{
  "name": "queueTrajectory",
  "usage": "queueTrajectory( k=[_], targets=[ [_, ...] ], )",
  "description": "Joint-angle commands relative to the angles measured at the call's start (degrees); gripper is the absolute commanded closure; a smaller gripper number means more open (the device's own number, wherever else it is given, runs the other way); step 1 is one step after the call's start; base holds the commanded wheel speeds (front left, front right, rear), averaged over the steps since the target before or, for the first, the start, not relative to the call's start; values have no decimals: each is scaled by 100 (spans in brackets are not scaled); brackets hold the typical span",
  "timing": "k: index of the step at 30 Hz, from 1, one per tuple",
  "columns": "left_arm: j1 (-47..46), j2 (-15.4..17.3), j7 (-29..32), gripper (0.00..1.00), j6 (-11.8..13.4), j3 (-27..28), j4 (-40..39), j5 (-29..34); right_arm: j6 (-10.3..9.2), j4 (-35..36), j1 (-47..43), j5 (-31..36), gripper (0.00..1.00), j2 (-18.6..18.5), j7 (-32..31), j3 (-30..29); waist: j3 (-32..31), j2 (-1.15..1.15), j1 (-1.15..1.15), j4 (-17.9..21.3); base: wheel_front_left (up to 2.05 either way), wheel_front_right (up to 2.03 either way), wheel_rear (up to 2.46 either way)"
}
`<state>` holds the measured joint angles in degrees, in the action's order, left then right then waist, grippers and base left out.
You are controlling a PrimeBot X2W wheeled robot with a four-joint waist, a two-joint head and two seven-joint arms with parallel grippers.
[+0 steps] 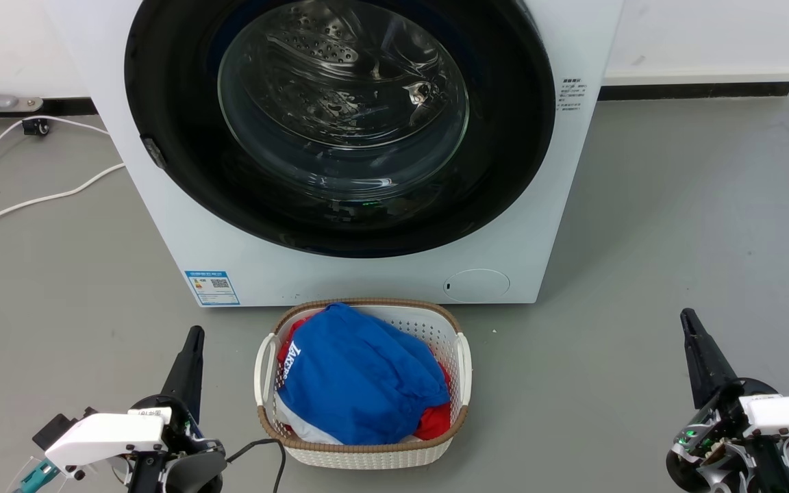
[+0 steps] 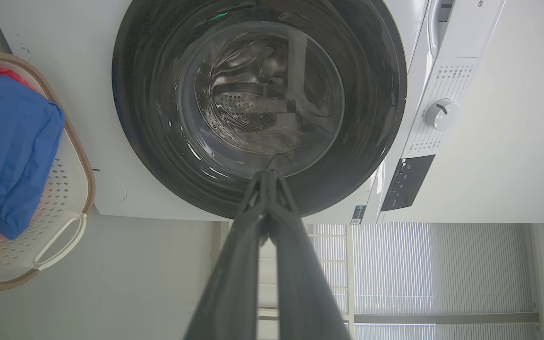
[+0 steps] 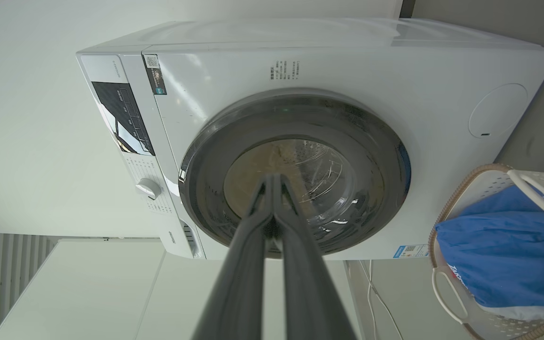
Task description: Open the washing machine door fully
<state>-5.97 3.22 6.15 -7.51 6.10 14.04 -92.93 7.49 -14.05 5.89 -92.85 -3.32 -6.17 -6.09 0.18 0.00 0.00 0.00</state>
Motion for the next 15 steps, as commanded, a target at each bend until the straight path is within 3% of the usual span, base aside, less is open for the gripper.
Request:
queueTrajectory(
  k=[1,15],
  targets=[
    [-47,-8,26,100,-20,19,4,34,0,-7,70,27,100,23,-27,-9,0,0,0,0,0,0,0],
    [-47,-15,23,100,-20,29,4,42,0,-7,71,32,100,28,-26,-17,0,0,0,0,0,0,0]
  ],
)
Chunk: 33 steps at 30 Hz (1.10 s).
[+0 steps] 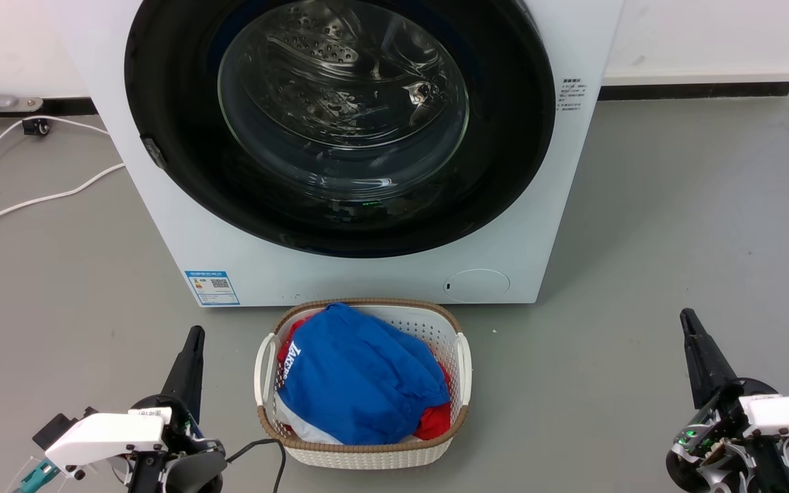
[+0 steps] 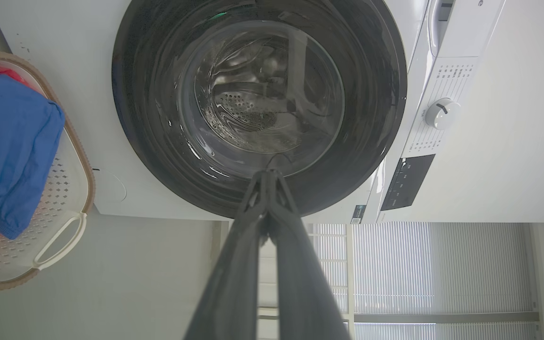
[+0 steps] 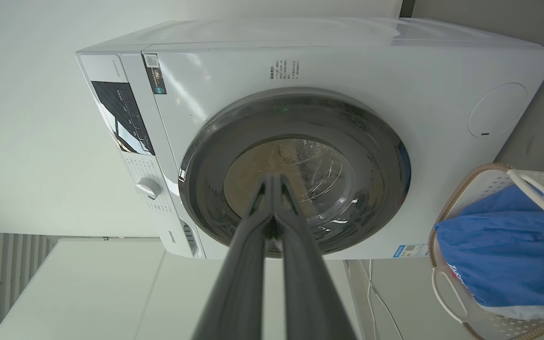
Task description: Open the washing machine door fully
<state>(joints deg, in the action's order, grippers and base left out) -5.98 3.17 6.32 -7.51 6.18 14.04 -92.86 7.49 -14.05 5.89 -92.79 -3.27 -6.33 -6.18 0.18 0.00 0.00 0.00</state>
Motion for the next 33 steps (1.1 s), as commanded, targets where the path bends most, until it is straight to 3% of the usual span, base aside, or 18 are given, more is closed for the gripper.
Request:
queueTrajectory(
  k=[1,12,13,20,33],
  targets=[
    [-46,-10,6,100,-20,22,4,36,0,-7,71,27,100,24,-11,-9,0,0,0,0,0,0,0],
    [-47,-13,10,100,-20,29,5,42,0,-7,72,29,100,27,-17,-13,0,0,0,0,0,0,0],
    [-1,-4,3,0,0,4,-2,4,0,0,0,10,0,6,3,-6,0,0,0,0,0,0,0],
    [155,-28,-116,0,3,-51,75,134,-1,-103,-176,154,0,18,121,2,2,0,0,-1,0,0,0],
    [190,-27,-471,0,245,-89,-404,1524,0,407,-290,1770,0,21,475,-6,20,0,0,-9,0,0,0]
  ],
)
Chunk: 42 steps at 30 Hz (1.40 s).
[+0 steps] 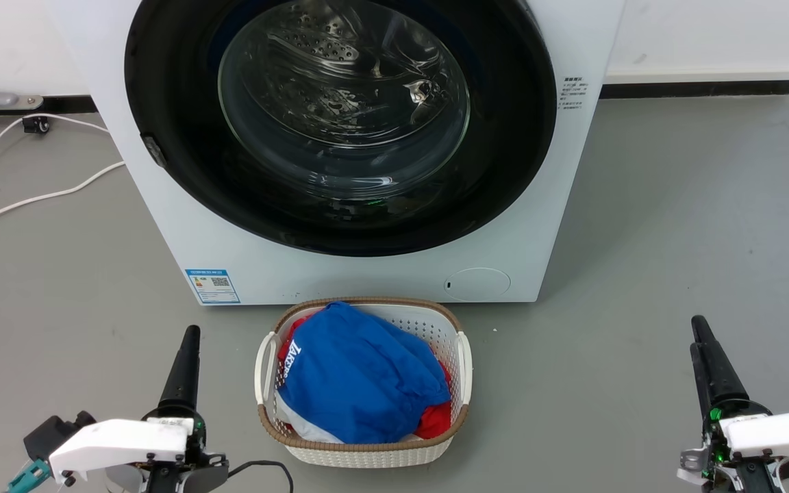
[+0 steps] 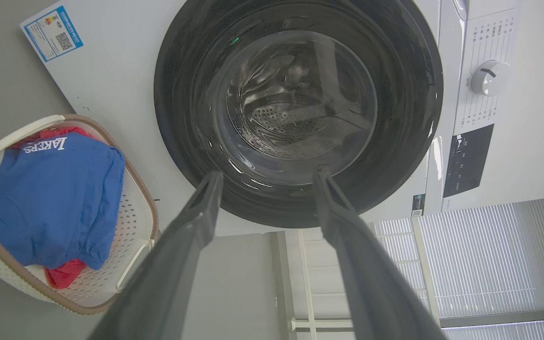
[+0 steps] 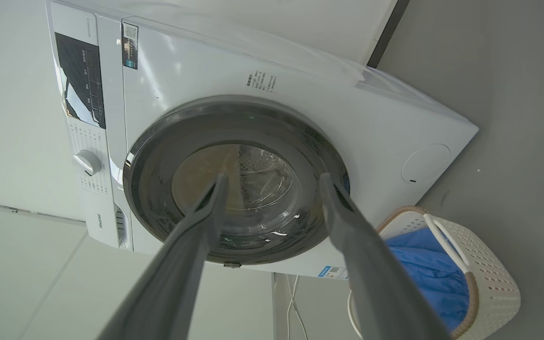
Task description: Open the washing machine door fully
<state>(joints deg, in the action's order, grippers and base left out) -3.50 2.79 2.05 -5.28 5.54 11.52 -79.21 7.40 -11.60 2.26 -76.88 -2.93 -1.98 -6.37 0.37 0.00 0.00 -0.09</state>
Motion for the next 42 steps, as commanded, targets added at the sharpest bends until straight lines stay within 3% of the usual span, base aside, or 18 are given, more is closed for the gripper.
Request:
queueTrajectory(
  k=[1,23,42],
  targets=[
    [-54,11,-68,0,52,-44,-196,291,9,216,64,322,0,-13,67,25,2,0,0,-1,0,0,0],
    [104,129,-579,0,771,-671,-609,3122,10,983,-234,3584,0,-9,576,380,-5,0,0,-13,0,0,0],
    [214,341,-918,0,1108,-1208,-860,4482,12,1371,-512,4728,0,-5,914,390,-23,0,0,-58,0,0,0]
  ],
)
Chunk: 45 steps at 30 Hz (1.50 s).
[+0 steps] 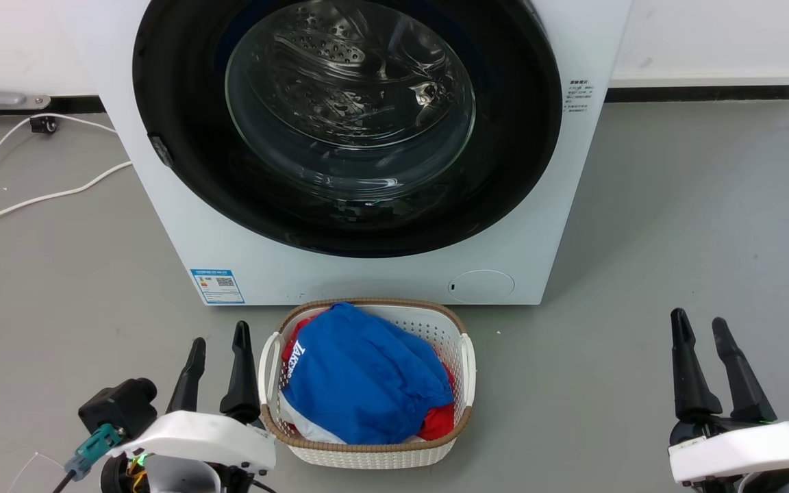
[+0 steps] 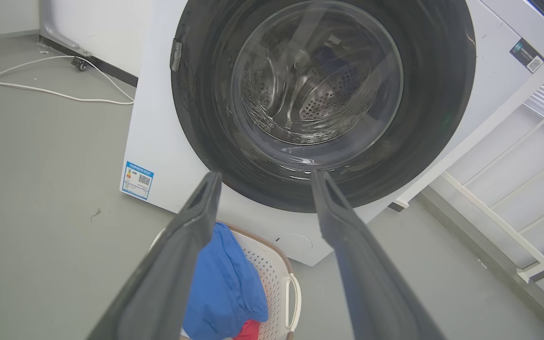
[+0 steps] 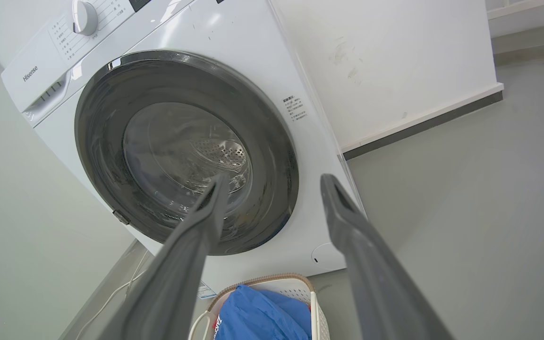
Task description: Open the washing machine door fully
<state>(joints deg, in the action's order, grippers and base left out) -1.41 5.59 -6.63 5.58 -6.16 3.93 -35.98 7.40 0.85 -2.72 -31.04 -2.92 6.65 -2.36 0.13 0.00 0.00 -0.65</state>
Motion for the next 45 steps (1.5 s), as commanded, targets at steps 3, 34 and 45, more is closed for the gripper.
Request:
queueTrajectory(
  k=[3,34,45],
  targets=[
    [19,79,-101,0,59,-100,-139,355,12,199,-51,314,0,-5,104,-21,0,0,0,-9,0,0,0],
    [235,10,-523,0,194,-294,-235,1987,13,568,-382,1481,0,1,520,-178,-5,0,0,-31,0,0,0],
    [320,-87,-645,0,162,-228,-116,2496,14,573,-508,1794,0,3,653,-233,17,0,0,-37,0,0,0]
  ],
)
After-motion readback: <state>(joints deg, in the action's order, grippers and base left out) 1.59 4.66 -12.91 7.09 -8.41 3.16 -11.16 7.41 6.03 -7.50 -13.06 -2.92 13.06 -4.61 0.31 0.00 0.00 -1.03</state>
